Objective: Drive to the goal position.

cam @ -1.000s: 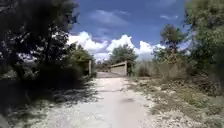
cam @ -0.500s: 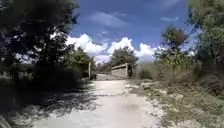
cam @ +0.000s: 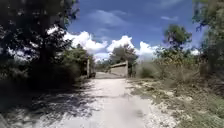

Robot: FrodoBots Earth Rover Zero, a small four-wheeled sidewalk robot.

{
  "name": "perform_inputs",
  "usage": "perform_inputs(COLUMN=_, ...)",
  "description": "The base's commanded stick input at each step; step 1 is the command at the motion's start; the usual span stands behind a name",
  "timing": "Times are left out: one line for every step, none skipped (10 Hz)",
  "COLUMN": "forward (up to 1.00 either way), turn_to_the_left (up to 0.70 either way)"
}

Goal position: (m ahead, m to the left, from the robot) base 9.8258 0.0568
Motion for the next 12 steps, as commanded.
perform_inputs(forward=0.50, turn_to_the_left=0.00)
perform_inputs(forward=0.50, turn_to_the_left=0.00)
perform_inputs(forward=0.50, turn_to_the_left=0.00)
perform_inputs(forward=0.50, turn_to_the_left=0.00)
perform_inputs(forward=0.50, turn_to_the_left=0.00)
perform_inputs(forward=0.50, turn_to_the_left=0.00)
perform_inputs(forward=0.50, turn_to_the_left=0.00)
perform_inputs(forward=0.50, turn_to_the_left=0.00)
perform_inputs(forward=0.50, turn_to_the_left=0.00)
perform_inputs(forward=0.50, turn_to_the_left=0.00)
perform_inputs(forward=0.50, turn_to_the_left=0.00)
perform_inputs(forward=0.50, turn_to_the_left=0.00)
